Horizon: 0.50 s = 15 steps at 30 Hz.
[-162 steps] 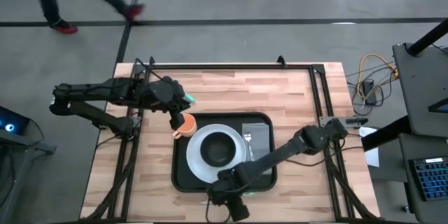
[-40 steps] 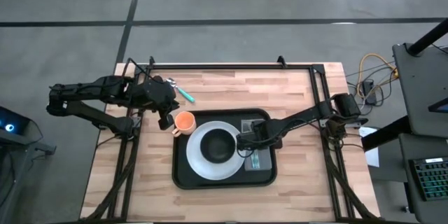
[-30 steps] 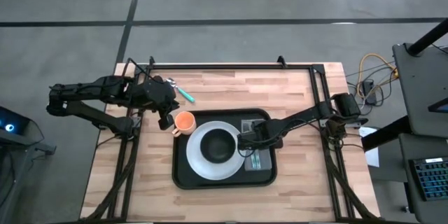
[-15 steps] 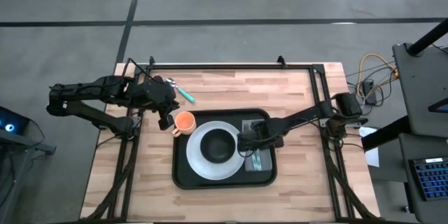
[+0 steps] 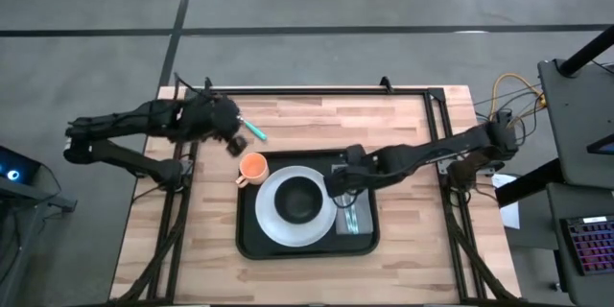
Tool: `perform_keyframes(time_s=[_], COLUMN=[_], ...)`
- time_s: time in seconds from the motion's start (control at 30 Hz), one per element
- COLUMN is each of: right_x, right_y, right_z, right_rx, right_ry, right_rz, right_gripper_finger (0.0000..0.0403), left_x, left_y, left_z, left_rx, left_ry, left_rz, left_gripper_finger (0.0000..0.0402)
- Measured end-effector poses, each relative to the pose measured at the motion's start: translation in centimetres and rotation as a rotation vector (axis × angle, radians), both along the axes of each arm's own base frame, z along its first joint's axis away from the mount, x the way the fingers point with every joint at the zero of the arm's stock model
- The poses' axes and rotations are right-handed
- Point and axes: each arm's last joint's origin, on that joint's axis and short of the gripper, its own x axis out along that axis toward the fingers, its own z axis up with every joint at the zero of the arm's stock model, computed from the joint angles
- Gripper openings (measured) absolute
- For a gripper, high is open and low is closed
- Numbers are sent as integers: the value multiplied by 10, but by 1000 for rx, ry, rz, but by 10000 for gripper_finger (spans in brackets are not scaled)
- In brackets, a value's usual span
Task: Set up tray
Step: Put the spoon on top of the napkin on the shelf
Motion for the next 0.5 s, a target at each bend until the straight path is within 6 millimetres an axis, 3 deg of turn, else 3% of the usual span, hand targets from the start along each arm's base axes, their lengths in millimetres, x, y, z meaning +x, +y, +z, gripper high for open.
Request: perform_keyframes(time_s=[0.27, 0.5], right_x=[8, 9], right_y=[-1, -2], right_z=[45, 62], right_rx=[-146, -189], right_ry=[-114, -142], right_rz=[159, 218], right_gripper_finger=[118, 118], left_x=[19, 59], left_y=[47, 71], left_z=[-27, -38], left_rx=[-89, -116], left_ry=[-221, -420], left_rz=[468, 604], left_gripper_finger=[38, 38])
